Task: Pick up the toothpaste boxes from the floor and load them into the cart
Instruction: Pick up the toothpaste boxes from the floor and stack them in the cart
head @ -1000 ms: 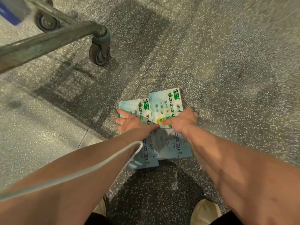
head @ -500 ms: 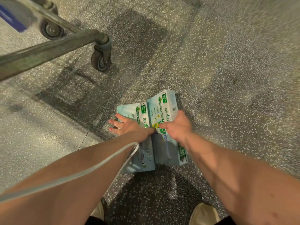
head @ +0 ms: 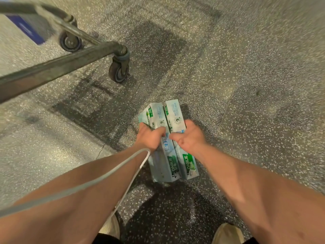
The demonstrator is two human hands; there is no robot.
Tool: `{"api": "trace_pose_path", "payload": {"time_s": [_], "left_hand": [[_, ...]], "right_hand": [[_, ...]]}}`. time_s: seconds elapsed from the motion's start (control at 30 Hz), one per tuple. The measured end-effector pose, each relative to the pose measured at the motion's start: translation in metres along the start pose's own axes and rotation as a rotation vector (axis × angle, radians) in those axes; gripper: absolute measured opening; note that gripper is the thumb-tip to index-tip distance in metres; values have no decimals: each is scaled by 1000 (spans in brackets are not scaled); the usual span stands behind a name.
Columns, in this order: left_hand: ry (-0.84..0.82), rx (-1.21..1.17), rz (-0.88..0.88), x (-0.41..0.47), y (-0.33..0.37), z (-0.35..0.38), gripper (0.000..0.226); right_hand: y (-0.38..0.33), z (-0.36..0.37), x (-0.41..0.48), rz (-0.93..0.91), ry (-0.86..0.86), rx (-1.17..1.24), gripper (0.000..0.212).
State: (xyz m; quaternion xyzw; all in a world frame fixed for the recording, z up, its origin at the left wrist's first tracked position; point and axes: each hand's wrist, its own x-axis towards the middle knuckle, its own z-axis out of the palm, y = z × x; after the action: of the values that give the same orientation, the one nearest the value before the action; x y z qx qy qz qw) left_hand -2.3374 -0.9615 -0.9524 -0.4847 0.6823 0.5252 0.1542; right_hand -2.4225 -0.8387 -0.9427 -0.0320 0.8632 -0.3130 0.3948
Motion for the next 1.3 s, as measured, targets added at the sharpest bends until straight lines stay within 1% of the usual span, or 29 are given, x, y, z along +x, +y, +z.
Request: {"api": "trace_pose_path", "payload": {"time_s": [0.03, 0.1, 0.13, 0.2, 0.23, 0.27, 0.3, 0.37, 0.4, 0.47, 0.5, 0.53, 0.57, 0.6, 0.63, 0.67, 0.7, 0.73, 0.77, 0.8, 0.83, 0.87, 0.9, 0.97, 1.0, 1.1, 1.17, 1.2, 1.3], "left_hand": [[-25, -54, 1, 0, 0, 0, 66], [-62, -194, -2, 0, -2, 1, 77], [-81, -235, 8, -2, -3, 2, 78], [-101, -235, 22, -10, -1, 2, 71], [-94, -228, 31, -10, -1, 3, 75], [-79, -218, 27, -10, -1, 5, 78], [-63, -207, 8, -11, 2, 5, 84], [-21, -182, -64, -8, 10, 7, 105], [-14, -159, -101, -6, 16, 7, 113], [23, -99, -112, -2, 22, 10, 115], [65, -55, -77, -1, 23, 10, 112], [116, 10, -4, -1, 22, 11, 108], [179, 102, 114, -4, 22, 9, 104], [235, 209, 268, -5, 22, 6, 99], [271, 339, 444, -7, 24, 0, 94], [272, 505, 612, -7, 27, -4, 91], [234, 700, 752, -5, 30, -9, 91], [158, 891, 855, -1, 34, -14, 95], [55, 1064, 911, 3, 37, -17, 99], [-55, 1215, 922, 6, 39, -18, 104], [-153, 1348, 893, 8, 41, -19, 109], [-216, 1450, 854, 10, 43, -19, 113], [-235, 1524, 832, 10, 44, -19, 116], [-200, 1634, 843, 10, 45, -18, 117], [-165, 1673, 866, 9, 44, -17, 116], [-46, 1693, 945, 13, 39, -14, 103], [-15, 1673, 989, 18, 38, -13, 95], [-10, 1676, 1006, 20, 39, -12, 92], [-21, 1697, 1023, 24, 44, -9, 91]], "right_hand": [[-2, 0, -2, -6, -10, 10, 52], [-5, -1, -7, -16, -52, 41, 39], [-5, -2, -10, -19, -74, 60, 35], [-3, -3, -13, -15, -106, 112, 36], [-2, -2, -14, -13, -117, 126, 40], [-1, -1, -16, -9, -128, 122, 48], [0, 1, -17, -10, -132, 94, 60], [1, 6, -20, -5, -132, -26, 93], [1, 8, -24, -10, -132, -84, 105], [-2, 14, -33, 24, -125, -163, 129], [-3, 19, -36, 58, -94, -220, 137], [-4, 25, -38, 99, -50, -298, 140], [-6, 32, -39, 128, -7, -374, 138], [-7, 40, -40, 152, 26, -431, 137], [-7, 46, -41, 173, 48, -458, 137], [-7, 51, -42, 199, 63, -462, 134], [-6, 54, -42, 207, 81, -445, 122], [-5, 55, -42, 207, 94, -425, 103], [-4, 54, -43, 203, 102, -407, 85], [-3, 54, -41, 196, 107, -398, 71], [-2, 52, -40, 185, 118, -383, 60], [-1, 51, -40, 176, 134, -358, 51], [0, 51, -39, 155, 152, -349, 44], [0, 47, -39, 104, 156, -382, 35], [1, 44, -40, 79, 148, -409, 34], [3, 26, -44, -11, 133, -544, 44], [5, 16, -43, -60, 103, -605, 54], [7, 14, -42, -68, 93, -618, 53], [13, 12, -37, -74, 124, -636, 41]]}}
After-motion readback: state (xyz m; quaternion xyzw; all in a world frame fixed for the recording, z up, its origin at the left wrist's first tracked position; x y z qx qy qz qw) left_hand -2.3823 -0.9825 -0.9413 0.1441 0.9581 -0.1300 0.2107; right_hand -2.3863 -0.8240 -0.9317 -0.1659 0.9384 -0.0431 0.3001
